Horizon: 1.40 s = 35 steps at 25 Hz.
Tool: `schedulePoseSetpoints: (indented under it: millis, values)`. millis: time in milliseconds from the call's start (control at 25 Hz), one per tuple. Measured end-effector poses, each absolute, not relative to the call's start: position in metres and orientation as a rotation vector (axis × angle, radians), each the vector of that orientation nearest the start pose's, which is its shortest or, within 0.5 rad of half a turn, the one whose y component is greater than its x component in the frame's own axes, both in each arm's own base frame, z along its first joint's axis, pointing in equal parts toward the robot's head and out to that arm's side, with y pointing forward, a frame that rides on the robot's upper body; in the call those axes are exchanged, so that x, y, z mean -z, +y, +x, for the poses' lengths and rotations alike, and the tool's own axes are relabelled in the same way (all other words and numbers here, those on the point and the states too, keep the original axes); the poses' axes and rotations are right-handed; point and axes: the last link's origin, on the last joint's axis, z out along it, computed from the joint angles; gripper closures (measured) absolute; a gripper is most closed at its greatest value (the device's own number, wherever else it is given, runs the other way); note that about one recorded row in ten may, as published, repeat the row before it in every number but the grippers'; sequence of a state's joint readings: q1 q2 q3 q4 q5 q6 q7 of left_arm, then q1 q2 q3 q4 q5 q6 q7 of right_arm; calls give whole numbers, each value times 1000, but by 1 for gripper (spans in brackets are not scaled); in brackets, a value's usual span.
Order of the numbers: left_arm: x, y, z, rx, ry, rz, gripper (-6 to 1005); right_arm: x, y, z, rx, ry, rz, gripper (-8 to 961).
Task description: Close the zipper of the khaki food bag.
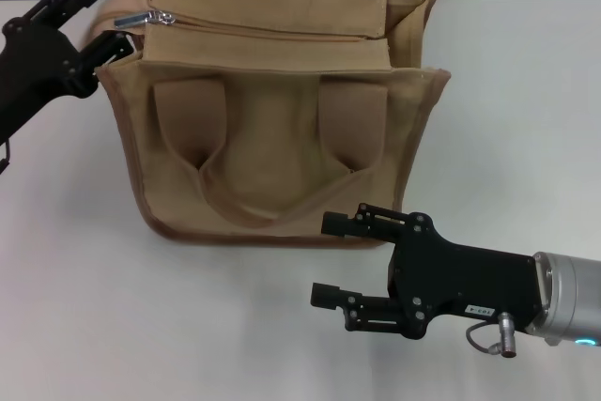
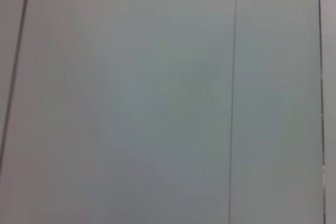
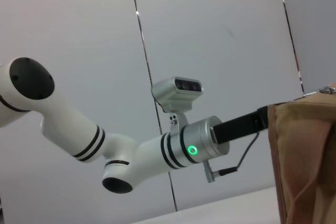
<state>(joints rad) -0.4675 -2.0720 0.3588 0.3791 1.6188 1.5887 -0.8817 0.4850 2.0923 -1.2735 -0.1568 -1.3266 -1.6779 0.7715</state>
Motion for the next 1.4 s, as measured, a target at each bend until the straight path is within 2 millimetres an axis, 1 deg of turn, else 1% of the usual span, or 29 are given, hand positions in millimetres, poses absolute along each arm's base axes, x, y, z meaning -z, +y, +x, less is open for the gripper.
schedulePoseSetpoints:
  millis: [200,520,760,880,1040,1240,1400]
  values:
    - [-39,321,-291,1104,-393,-2053,357,78,245,241,-1224,331,-2755,194]
    - [-31,321,-288,1092,-393,-2100,403,79,247,241,-1214,332,-2753,194]
    - [-33,317,-292,1142,-428,-2031,438,80,247,242,-1204,335,-2753,194]
    - [-34,316,-293,1140,-428,-2028,456,80,248,242,-1203,335,-2753,194]
    - [-34,314,-294,1137,-420,-2030,656,80,248,242,-1197,337,-2752,194]
    - [-31,310,-295,1131,-406,-2018,856,80,248,242,-1196,337,-2752,195]
    - [-30,308,-295,1134,-404,-2021,919,79,248,242,-1206,342,-2745,195]
